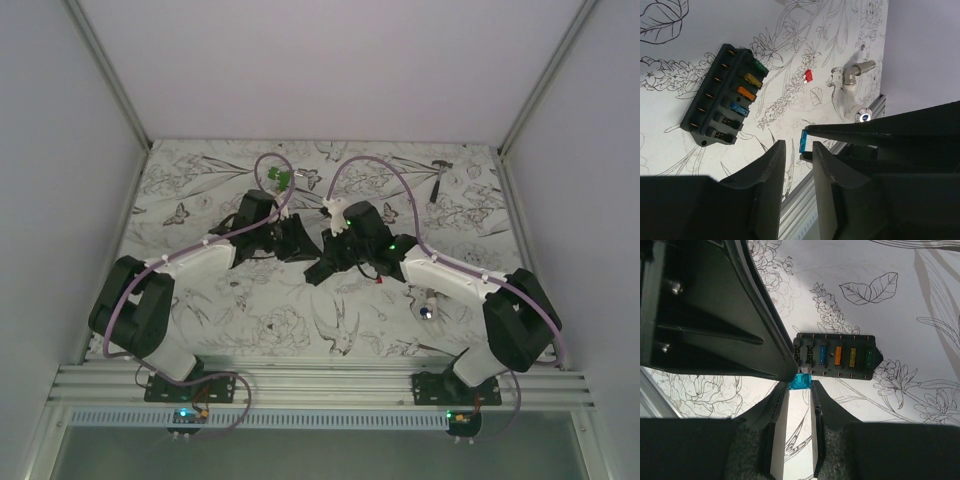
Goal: Snap on the fuse box
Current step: Pick up the fuse from the center of the board.
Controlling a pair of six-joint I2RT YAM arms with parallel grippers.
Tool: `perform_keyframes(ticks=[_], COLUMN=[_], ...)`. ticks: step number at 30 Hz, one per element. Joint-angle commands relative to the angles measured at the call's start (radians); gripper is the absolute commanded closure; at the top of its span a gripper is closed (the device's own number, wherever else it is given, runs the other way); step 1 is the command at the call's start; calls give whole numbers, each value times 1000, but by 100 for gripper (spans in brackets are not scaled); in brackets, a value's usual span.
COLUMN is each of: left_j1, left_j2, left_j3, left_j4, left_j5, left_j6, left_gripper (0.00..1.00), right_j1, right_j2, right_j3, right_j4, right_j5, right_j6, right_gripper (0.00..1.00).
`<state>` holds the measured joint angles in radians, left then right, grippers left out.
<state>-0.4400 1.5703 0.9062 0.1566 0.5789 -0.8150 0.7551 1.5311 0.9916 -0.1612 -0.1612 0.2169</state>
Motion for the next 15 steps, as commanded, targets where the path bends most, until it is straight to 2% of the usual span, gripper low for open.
perform_keyframes(ticks=[1,7,13,15], left_j1=[-9,-11,-11,-12], left_j2=[17,27,22,21], left_j3=[22,20,18,17], left_j4=[33,41,46,47], left_j5=[36,35,39,41], left_j6=[-20,-24,-26,-27], left_gripper=[70,75,89,98], right_j1=[7,8,8,7], right_j2=[-8,-5,1,1], right_j3=[26,20,18,16], right_j4=[57,83,94,102], right_j5=[-30,-45,-45,-41], right_j6=[-6,11,14,18], right_gripper=[76,76,77,77])
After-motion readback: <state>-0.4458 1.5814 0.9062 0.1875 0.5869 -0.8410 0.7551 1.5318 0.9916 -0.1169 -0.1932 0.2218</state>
